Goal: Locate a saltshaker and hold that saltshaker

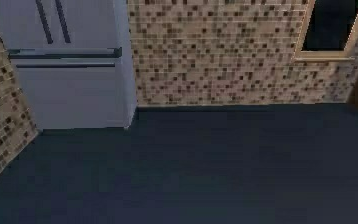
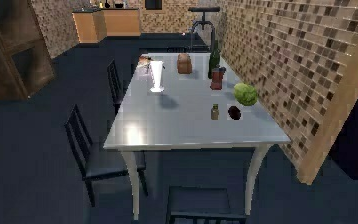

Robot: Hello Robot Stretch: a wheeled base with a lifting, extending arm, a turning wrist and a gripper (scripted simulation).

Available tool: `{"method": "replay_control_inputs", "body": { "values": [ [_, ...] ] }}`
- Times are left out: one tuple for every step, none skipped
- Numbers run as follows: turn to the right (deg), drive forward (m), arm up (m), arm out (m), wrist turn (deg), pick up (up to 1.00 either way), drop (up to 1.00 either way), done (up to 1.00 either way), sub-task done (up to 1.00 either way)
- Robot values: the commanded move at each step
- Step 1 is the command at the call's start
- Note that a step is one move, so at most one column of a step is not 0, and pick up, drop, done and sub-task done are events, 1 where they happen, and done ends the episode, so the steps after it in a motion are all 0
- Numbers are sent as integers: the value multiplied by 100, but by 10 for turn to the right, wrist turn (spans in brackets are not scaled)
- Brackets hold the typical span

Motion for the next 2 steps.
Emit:
{"method": "replay_control_inputs", "body": {
  "values": [
    [-90, 0, 0, 0, 0, 0, 0, 0, 0],
    [0, 20, 0, 0, 0, 0, 0, 0, 0]
  ]
}}
